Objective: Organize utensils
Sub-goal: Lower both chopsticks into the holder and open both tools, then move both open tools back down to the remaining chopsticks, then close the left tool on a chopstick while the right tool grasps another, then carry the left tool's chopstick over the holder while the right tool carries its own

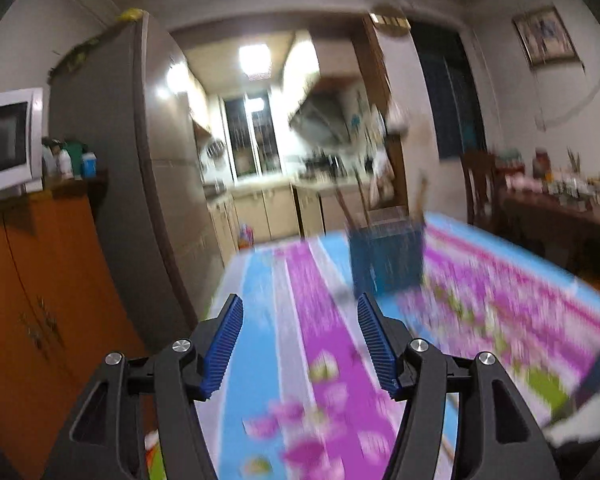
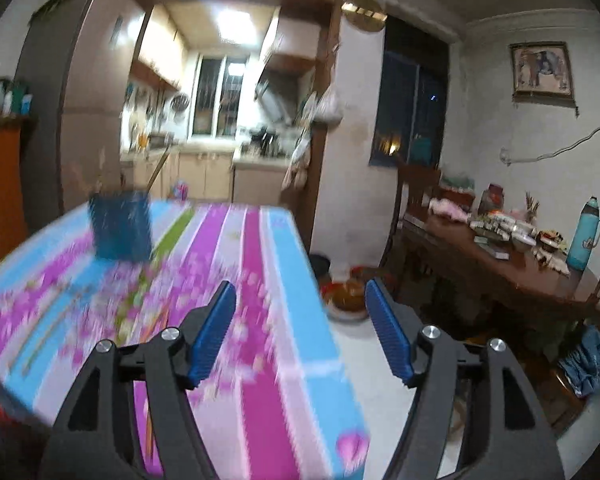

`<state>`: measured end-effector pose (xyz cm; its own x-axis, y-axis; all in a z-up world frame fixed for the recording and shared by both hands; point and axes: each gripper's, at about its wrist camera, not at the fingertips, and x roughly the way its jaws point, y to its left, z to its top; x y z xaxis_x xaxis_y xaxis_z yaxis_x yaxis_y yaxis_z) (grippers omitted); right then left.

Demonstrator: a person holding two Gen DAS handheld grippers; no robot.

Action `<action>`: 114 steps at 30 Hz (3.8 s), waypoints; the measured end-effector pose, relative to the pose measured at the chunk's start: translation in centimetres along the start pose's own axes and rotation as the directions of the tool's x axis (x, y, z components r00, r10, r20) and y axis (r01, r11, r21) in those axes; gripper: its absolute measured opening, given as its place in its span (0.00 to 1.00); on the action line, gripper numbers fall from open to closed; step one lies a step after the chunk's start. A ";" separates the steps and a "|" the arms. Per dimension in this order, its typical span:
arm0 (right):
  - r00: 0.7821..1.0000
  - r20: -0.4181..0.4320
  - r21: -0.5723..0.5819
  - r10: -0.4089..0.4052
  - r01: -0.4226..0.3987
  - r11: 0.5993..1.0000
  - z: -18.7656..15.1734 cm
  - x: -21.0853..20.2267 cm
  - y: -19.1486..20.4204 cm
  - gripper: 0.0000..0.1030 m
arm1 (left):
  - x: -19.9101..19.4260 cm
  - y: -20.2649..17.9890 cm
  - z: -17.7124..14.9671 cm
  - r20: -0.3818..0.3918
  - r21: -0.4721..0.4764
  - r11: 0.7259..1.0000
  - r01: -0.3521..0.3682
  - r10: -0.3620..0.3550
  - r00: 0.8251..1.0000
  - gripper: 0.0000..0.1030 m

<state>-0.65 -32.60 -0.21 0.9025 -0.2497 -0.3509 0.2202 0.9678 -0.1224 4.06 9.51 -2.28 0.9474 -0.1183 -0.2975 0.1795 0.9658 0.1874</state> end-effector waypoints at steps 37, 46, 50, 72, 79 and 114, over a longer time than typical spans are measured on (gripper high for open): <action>0.938 -0.217 -0.039 0.270 -0.284 0.958 -11.0 2.0 17.1 0.14 | 2.3 -11.7 -11.3 -0.278 -0.064 0.991 0.118 -0.131 0.952 0.26; 0.928 -0.222 0.017 0.301 -0.305 0.952 -11.1 2.0 16.6 0.07 | 2.4 -11.4 -11.2 -0.296 -0.104 0.989 0.108 -0.135 0.946 0.18; 0.927 -0.221 0.022 0.302 -0.304 0.952 -11.1 2.0 16.7 0.06 | 2.4 -11.3 -11.2 -0.299 -0.110 0.988 0.107 -0.136 0.945 0.17; 0.926 -0.220 0.057 0.308 -0.303 0.951 -10.9 2.0 15.9 0.06 | 2.5 -10.9 -11.1 -0.315 -0.124 0.987 0.103 -0.138 0.939 0.09; 0.929 -0.204 0.058 0.309 -0.303 0.951 -10.6 1.8 15.7 0.06 | 2.4 -10.8 -11.0 -0.319 -0.127 0.986 0.108 -0.144 0.937 0.08; 0.921 0.090 -0.074 0.379 -0.374 0.925 3.1 0.0 13.6 0.05 | -0.7 -5.1 2.4 0.031 -0.092 0.993 0.079 -0.077 0.997 0.07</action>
<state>3.50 -19.32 1.02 0.9479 0.1402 -0.2859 -0.1612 0.9856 -0.0512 3.16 4.10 -0.77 0.9387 -0.1992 -0.2813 0.2289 0.9704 0.0766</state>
